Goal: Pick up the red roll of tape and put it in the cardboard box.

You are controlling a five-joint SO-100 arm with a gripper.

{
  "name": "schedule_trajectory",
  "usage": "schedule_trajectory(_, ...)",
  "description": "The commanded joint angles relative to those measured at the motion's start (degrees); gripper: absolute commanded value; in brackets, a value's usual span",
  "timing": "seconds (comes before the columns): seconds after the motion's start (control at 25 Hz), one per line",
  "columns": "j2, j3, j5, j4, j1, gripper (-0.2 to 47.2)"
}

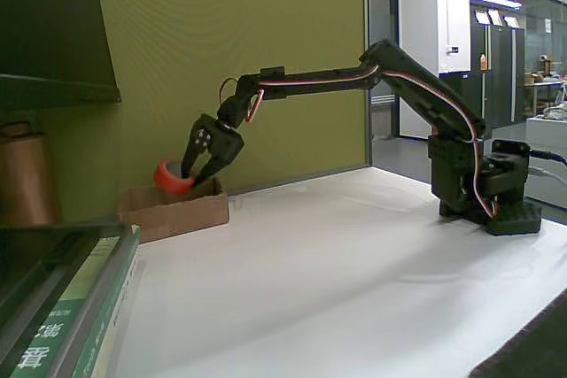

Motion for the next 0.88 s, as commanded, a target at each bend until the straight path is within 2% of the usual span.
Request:
schedule_trajectory(0.0,1.3,-1.8,-1.0,0.4,1.6,0.1)
schedule_trajectory(0.84,-0.4,-1.9,-1.9,1.0,2.1,0.1)
